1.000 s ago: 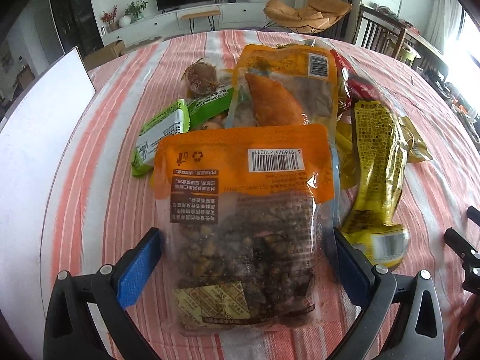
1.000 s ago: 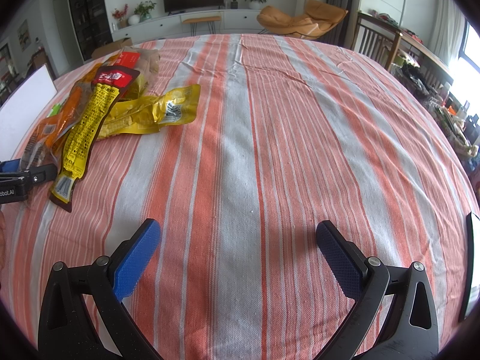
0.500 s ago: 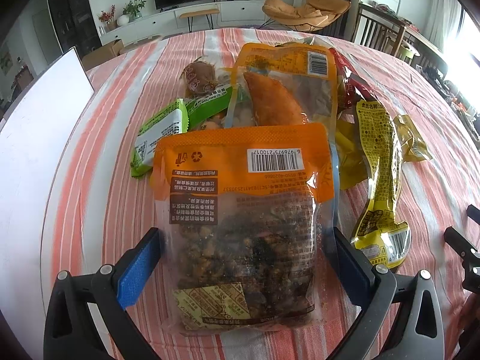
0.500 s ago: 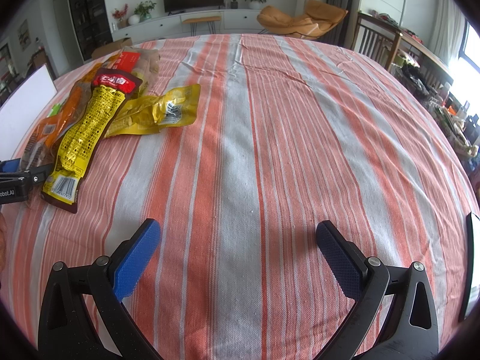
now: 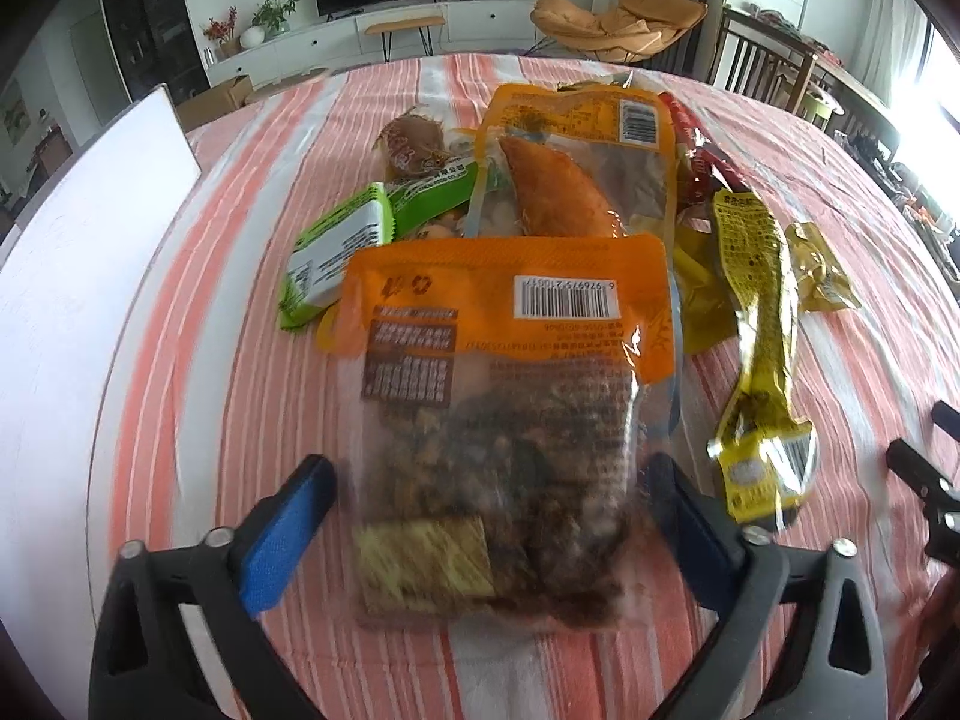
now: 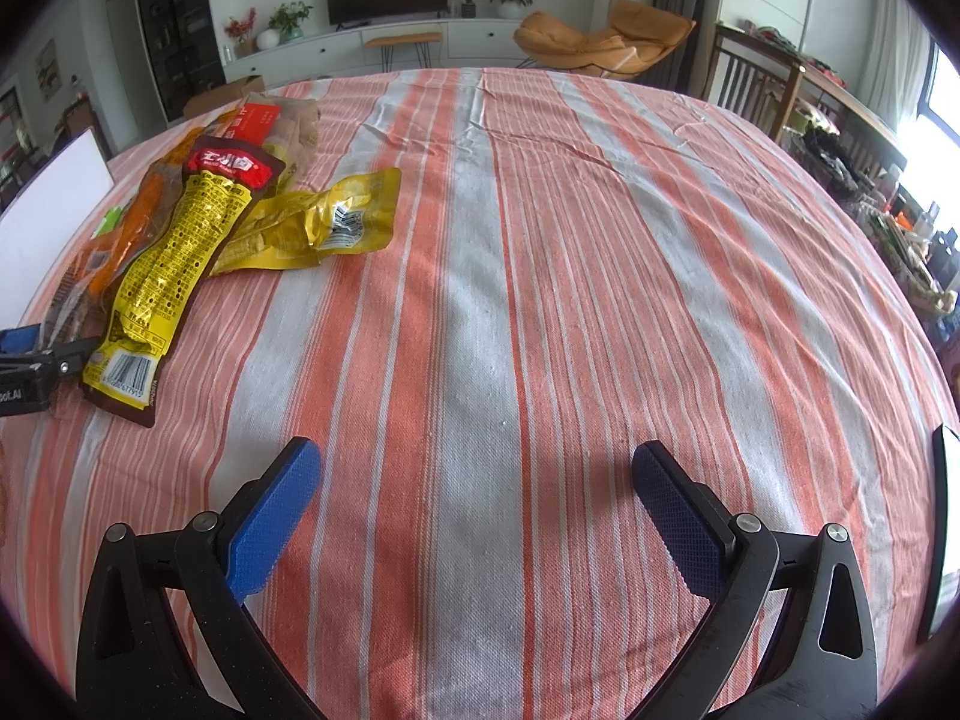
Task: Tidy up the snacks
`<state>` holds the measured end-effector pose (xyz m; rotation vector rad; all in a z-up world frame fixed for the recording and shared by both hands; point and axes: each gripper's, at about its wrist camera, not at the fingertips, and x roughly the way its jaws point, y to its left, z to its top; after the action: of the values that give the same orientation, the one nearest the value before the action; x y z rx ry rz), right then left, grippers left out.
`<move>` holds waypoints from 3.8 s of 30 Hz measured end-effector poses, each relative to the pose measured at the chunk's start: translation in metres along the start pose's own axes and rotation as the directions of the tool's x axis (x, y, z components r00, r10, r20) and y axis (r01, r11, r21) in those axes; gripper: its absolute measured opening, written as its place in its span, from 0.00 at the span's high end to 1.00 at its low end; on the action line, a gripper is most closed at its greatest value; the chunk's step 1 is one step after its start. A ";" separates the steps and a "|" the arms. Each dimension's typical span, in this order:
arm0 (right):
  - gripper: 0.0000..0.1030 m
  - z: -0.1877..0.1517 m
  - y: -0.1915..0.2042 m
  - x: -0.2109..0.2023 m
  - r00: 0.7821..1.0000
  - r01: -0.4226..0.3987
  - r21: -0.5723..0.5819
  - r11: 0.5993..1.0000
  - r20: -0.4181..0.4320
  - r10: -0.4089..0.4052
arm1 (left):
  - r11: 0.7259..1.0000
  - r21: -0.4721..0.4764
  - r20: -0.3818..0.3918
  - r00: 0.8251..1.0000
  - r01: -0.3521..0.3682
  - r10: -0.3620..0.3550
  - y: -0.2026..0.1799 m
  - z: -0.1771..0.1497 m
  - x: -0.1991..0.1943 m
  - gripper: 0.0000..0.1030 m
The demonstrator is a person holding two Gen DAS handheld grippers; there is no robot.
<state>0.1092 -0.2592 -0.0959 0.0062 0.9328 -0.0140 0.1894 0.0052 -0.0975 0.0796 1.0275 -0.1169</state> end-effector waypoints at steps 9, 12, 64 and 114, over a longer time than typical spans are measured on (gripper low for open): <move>0.00 0.000 0.000 0.000 1.000 -0.001 0.001 1.000 0.000 0.001 | 1.000 -0.017 0.021 1.000 -0.004 0.004 0.017 -0.049 -0.035 0.27; 0.00 0.000 0.000 0.000 1.000 -0.001 0.001 1.000 0.000 0.001 | 1.000 -0.020 0.037 0.999 -0.009 0.010 0.021 -0.068 -0.046 0.27; 0.08 0.085 0.382 -0.087 0.520 -0.854 -0.053 0.518 -0.144 0.842 | 0.813 -0.547 0.174 0.923 -0.199 0.343 0.312 -0.153 -0.232 0.04; 0.00 -0.004 0.049 0.021 0.997 -0.077 -0.096 0.992 -0.003 0.077 | 1.000 -0.008 0.087 0.996 0.000 0.001 0.023 -0.070 -0.037 0.00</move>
<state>0.1187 -0.2105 -0.1150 -0.0469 0.9307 0.1023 0.1142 0.0387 -0.1010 0.0674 0.9413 -0.1150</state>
